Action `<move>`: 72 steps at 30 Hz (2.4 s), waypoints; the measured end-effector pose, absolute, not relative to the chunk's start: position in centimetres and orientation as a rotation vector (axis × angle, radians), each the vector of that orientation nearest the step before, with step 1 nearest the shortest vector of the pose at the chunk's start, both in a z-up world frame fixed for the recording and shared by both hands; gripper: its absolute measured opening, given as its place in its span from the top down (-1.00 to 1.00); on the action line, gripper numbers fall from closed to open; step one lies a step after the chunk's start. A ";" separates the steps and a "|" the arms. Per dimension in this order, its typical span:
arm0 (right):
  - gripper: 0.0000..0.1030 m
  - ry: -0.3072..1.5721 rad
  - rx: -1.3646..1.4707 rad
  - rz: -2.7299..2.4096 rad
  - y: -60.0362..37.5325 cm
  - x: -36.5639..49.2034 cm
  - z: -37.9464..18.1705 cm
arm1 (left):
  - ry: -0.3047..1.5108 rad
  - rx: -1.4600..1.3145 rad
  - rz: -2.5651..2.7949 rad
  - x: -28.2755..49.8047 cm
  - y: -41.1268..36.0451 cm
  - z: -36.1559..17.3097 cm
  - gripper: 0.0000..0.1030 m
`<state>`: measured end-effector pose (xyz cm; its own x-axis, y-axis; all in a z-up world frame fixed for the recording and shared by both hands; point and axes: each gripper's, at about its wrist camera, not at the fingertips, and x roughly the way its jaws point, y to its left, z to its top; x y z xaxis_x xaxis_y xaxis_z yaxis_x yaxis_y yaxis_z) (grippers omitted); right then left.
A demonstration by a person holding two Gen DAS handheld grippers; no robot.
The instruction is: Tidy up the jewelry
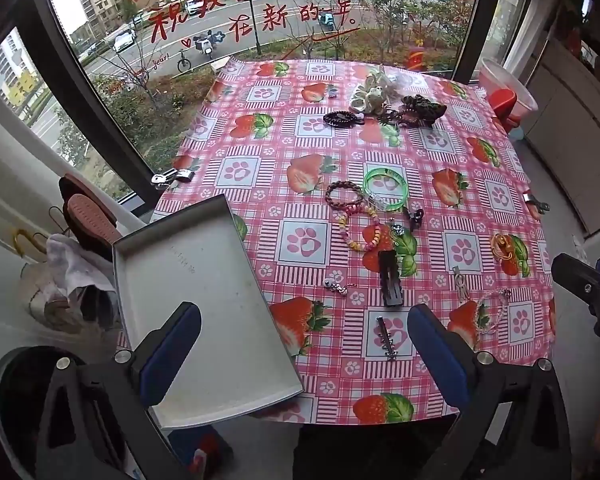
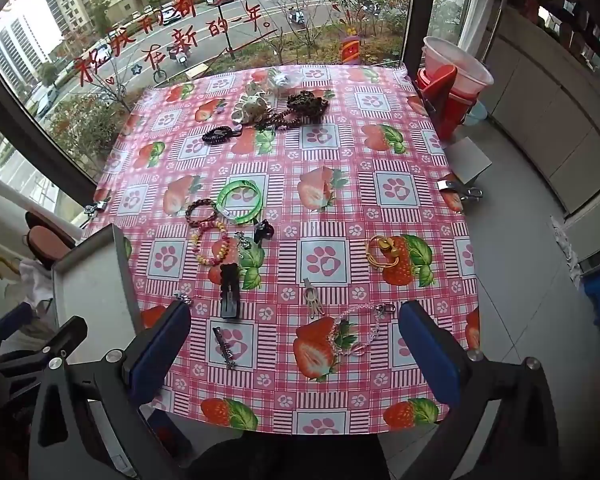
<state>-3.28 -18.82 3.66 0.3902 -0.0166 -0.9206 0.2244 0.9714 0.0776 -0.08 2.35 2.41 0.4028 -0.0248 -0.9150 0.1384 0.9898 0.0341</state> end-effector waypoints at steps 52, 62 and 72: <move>-1.00 1.147 0.199 -0.147 -16.9 -3.1 4.2 | 1.145 0.100 -0.090 -0.5 3.5 2.6 -1.00; -1.00 1.147 0.201 -0.148 -16.9 -3.2 4.2 | 1.148 0.106 -0.093 -0.6 3.5 2.4 -1.00; -1.00 1.147 0.202 -0.148 -16.9 -3.3 4.1 | 1.150 0.117 -0.099 -0.9 3.2 2.4 -1.00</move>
